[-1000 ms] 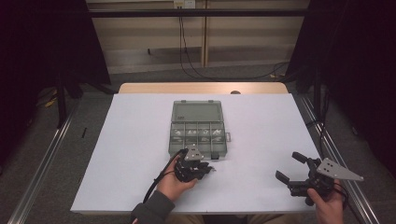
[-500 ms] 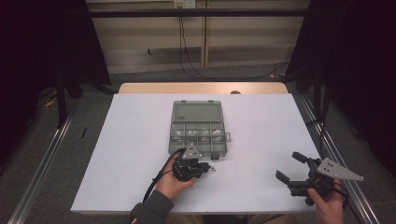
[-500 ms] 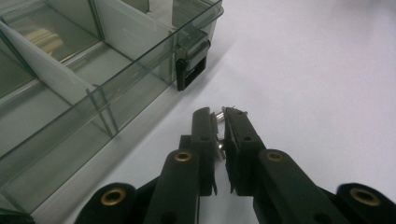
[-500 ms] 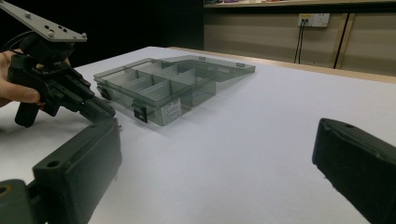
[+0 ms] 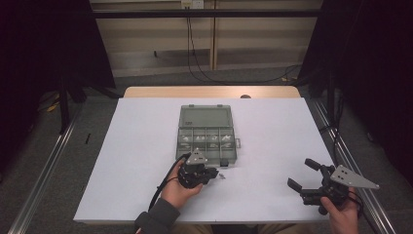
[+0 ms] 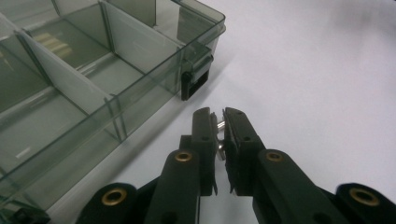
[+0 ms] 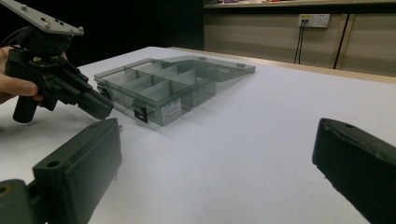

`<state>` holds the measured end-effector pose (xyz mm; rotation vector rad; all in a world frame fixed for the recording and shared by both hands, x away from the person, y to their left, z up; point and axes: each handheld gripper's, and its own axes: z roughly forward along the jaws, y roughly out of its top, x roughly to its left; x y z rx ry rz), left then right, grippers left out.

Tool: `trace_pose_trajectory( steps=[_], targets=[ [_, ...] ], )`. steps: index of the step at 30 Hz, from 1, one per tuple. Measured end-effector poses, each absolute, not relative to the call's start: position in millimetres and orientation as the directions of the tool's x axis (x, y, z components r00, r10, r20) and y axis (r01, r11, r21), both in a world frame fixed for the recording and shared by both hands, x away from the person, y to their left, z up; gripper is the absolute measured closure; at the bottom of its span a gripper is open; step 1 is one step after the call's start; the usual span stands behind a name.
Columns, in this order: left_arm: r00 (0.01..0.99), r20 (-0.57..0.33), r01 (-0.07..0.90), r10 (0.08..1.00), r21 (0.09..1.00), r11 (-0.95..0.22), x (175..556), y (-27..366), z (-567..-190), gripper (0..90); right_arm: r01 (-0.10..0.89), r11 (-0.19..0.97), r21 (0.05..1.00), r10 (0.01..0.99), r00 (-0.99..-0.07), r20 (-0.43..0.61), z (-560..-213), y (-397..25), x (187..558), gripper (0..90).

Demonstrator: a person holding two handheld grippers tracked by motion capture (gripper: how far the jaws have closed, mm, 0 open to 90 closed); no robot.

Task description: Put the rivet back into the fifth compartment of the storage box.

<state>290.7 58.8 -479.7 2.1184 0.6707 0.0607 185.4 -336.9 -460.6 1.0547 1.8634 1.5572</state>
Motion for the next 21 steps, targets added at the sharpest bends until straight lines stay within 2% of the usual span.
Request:
trace_pose_trajectory(
  steps=[14,21],
  targets=[
    [0.847,-0.201,0.419,0.491,0.822,-0.387,294,68,-471,83.5,0.249,0.050,0.967,0.805,-0.583,0.108,-461,-337,185,1.3],
    [0.830,-0.224,0.421,0.510,0.852,-0.311,297,77,-465,83.5,0.249,0.053,0.967,0.804,-0.585,0.107,-460,-336,185,1.3]
  ],
)
